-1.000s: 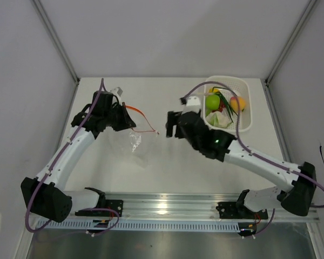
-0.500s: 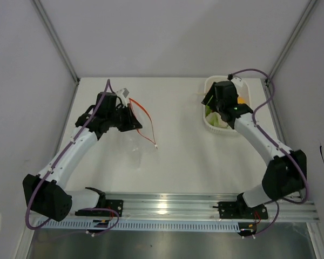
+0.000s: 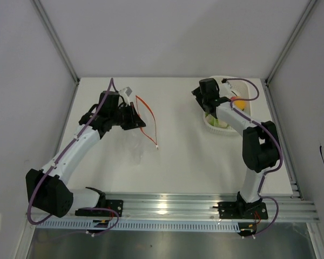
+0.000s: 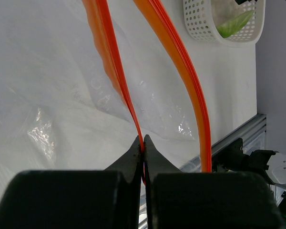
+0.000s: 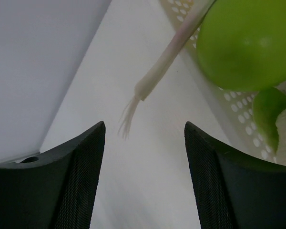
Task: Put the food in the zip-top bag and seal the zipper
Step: Pick up the fake vegetable from the bin.
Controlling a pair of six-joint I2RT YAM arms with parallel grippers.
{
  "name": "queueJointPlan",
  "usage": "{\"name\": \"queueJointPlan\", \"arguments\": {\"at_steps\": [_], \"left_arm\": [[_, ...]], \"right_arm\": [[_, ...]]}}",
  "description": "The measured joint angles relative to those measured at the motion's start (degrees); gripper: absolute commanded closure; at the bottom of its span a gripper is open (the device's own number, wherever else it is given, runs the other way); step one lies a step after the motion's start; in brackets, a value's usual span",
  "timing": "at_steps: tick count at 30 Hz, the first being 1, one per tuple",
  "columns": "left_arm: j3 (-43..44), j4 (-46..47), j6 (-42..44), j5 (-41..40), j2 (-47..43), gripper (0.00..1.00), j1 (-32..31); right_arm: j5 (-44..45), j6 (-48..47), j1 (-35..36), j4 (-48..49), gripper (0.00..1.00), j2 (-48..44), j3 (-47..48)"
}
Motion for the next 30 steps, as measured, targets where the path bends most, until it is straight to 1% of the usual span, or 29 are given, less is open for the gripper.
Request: {"name": "queueJointPlan", "arguments": {"at_steps": [5,8,13,22,28,30], "left_arm": [[0.00,0.57,-0.37,0.72,0.15,0.99,0.00],[0.00,0.87,-0.37,0.76,0.15,1.00,0.00],[0.00,0.92,-0.37,0.76,0.15,1.00,-0.02],[0.00,0.92,-0.37,0.76,0.50,0.99,0.00],[0.00,0.92,-0.35,0.72,0.57,0.99,-0.02],[0.00,0.92,-0.35,0.72,0.57,0.99,-0.02]], "right_arm": [[4.09,8.76,0.50,3.06,0.33,1.27,1.14],[6.10,14.01,0.68,3.10,0.37,2.73,2.40],[7.82,19.98,0.87,2.45,0.39,5.60,4.79],[10.47,26.84,1.22,1.31,0.43,6.49,5.03],[10.95,30.29,1.11,0.28,0.45,8.98,6.16],[10.95,30.97,1.09,0.07,0.51,9.70,6.16]]}}
